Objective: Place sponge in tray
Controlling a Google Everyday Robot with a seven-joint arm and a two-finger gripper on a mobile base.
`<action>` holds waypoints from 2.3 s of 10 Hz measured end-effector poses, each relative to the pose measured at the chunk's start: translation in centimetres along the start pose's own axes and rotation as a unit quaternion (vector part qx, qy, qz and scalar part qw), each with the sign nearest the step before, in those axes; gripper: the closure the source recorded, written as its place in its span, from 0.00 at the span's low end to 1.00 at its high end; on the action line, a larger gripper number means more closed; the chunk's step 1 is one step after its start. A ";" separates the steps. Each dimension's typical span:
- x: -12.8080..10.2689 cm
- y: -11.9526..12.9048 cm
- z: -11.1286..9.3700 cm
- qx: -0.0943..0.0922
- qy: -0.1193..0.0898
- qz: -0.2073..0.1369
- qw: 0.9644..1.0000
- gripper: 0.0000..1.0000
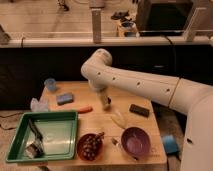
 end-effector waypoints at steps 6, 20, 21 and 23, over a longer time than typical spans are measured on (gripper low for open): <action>-1.1 -1.8 1.3 0.011 -0.017 -0.029 0.999 0.20; -3.6 -5.7 4.6 0.040 -0.064 -0.082 0.994 0.20; -3.7 -5.8 4.8 0.041 -0.066 -0.083 0.994 0.20; -3.9 -6.4 5.4 0.046 -0.074 -0.088 0.992 0.20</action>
